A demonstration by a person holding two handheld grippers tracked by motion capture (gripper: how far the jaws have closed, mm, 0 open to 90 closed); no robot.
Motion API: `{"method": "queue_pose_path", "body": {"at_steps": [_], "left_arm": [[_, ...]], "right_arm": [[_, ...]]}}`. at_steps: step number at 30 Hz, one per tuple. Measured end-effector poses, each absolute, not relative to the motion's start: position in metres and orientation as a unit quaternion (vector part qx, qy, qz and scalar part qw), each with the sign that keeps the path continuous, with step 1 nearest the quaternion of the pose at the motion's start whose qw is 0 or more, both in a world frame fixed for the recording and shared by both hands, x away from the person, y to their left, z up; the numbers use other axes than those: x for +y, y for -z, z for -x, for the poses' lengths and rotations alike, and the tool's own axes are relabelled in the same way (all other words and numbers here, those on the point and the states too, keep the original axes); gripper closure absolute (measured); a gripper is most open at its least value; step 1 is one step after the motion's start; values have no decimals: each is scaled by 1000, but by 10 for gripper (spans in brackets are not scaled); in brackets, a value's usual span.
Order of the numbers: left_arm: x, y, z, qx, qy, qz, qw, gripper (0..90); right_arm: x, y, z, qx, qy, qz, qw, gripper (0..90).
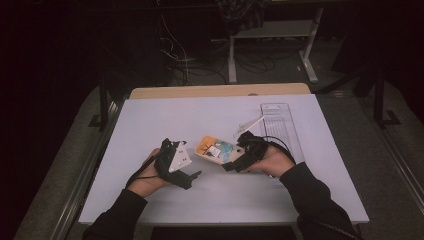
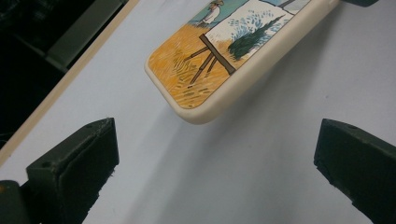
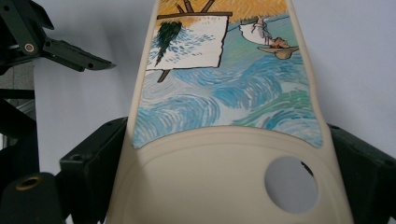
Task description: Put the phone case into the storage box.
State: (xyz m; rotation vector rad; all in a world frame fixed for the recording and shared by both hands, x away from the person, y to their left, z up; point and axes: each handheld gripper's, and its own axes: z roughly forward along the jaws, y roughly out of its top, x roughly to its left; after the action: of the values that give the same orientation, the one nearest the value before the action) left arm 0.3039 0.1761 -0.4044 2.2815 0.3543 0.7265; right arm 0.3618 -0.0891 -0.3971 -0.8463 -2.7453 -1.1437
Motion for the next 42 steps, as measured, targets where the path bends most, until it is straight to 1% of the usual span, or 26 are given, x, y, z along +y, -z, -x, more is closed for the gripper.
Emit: {"method": "queue_pose_path", "body": {"at_steps": [10,11,14,26,30,31,42], "left_arm": [[172,405,-300,116,-309,-878,347,0],[173,404,-300,109,-315,-880,338,0],[170,405,-298,106,-324,-877,339,0],[167,406,-295,77,-360,-877,310,0],[165,407,-293,62,-380,-873,300,0],[164,408,-292,66,-383,-868,309,0],[159,410,-288,29,-437,-853,284,0]], "right_arm": [[-89,398,-362,-890,369,265,21,91],[-89,398,-362,-891,369,266,20,92],[-89,398,-362,-891,368,265,21,92],[-89,398,-362,-891,370,262,20,92],[-89,398,-362,-891,369,264,21,92],[-89,398,-362,-891,368,266,24,92],[-88,398,-361,-890,368,267,20,91]]}}
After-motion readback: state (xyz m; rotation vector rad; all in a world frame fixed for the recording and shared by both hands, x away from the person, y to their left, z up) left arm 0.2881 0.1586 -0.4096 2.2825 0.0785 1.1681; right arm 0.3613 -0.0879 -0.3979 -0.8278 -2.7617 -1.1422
